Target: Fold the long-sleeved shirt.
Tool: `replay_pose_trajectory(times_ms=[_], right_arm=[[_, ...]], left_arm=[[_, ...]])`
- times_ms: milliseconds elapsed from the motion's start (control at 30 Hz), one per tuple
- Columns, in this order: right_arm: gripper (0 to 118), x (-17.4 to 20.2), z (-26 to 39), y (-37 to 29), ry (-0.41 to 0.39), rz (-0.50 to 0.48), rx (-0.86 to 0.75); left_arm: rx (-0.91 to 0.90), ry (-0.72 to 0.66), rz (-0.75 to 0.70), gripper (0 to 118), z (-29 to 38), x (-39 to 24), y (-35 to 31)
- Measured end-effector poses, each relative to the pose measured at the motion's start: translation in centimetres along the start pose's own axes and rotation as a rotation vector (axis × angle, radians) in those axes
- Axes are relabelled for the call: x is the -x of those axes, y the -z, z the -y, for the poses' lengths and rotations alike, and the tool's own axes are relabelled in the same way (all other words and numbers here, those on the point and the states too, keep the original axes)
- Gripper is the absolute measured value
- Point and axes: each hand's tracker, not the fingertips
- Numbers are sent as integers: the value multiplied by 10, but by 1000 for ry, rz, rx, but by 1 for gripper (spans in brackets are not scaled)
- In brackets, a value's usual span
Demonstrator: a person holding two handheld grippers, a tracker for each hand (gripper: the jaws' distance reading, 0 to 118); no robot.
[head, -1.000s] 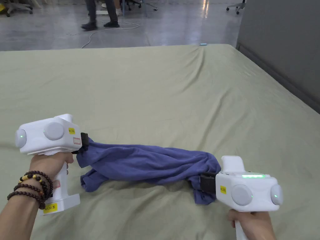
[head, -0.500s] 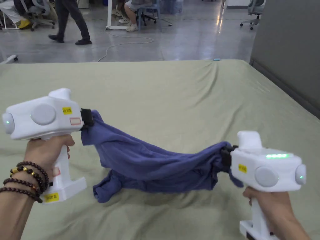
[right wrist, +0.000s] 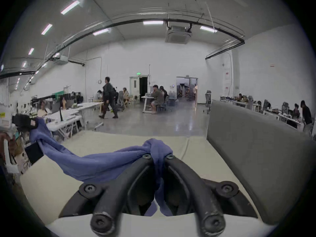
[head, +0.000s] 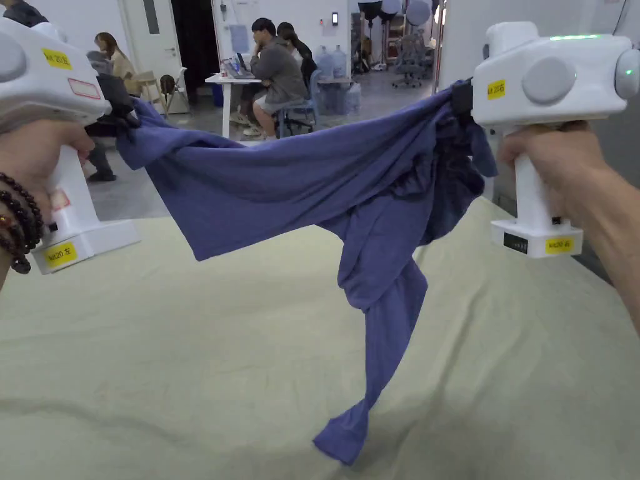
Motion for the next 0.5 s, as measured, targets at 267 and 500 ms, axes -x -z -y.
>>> replay_pose_trajectory(times_ms=[267,500], right_arm=[[4,-7,66,16,-5,38,86],[4,6,254,61,39,7,411]], left_arm=[[87,26,-35,0,65,2,22],[410,-105,-98,0,245,75,83]])
